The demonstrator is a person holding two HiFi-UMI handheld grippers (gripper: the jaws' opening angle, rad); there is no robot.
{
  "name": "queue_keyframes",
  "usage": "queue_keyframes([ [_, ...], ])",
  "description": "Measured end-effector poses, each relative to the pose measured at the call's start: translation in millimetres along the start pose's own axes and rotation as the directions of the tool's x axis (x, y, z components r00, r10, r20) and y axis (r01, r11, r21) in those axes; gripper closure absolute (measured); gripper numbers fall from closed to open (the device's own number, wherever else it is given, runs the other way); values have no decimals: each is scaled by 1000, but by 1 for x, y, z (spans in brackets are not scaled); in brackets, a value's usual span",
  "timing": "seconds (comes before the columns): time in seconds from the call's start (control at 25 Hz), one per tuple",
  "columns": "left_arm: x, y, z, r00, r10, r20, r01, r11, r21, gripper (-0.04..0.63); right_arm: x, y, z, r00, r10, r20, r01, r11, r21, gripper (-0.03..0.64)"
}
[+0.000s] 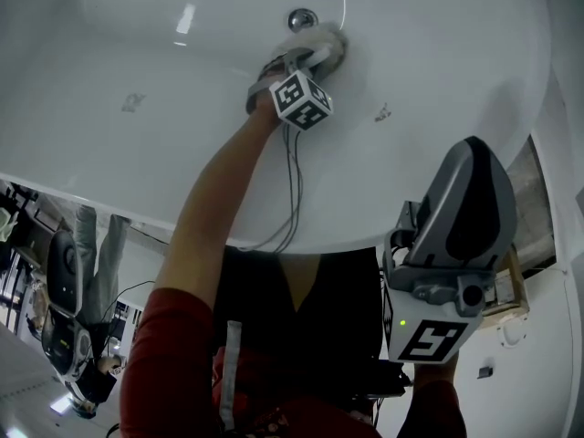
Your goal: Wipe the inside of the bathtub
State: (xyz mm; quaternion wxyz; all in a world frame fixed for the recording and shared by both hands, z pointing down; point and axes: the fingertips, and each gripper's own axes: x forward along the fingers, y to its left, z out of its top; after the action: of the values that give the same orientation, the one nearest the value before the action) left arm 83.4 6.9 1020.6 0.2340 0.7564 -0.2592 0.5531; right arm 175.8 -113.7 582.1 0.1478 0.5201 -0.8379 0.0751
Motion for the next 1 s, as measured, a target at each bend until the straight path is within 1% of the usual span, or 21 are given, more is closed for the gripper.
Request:
queue_keyframes([
  [0.24, -23, 10, 1, 1000, 16, 9, -16, 1000, -4, 499, -12, 0, 8, 999, -34, -4, 34, 999, 1, 606],
  [0.4, -58, 17, 21, 997, 25, 70, -25, 1000, 3, 499, -21, 3, 29, 998, -54, 21, 54, 998, -17, 606],
  [0.6, -132, 22, 52, 985, 31, 172, -26, 999, -26, 499, -39, 4, 62, 996, -85, 33, 87, 995, -53, 606],
  [0.68, -170, 27, 67, 973, 42, 227, -34, 999, -37, 499, -46, 5, 82, 994, -103, 40, 106, 992, -64, 606],
  [0.8, -236, 42, 93, 946, 70, 317, -50, 996, -69, 499, -55, 10, 110, 989, -139, 50, 142, 988, -65, 606],
  [0.92, -307, 54, 117, 911, 103, 400, -67, 992, -102, 499, -60, 16, 137, 984, -168, 55, 171, 983, -71, 606],
  [1.0, -356, 59, 133, 879, 132, 457, -92, 990, -110, 499, -64, 19, 156, 982, -181, 57, 186, 979, -80, 606],
])
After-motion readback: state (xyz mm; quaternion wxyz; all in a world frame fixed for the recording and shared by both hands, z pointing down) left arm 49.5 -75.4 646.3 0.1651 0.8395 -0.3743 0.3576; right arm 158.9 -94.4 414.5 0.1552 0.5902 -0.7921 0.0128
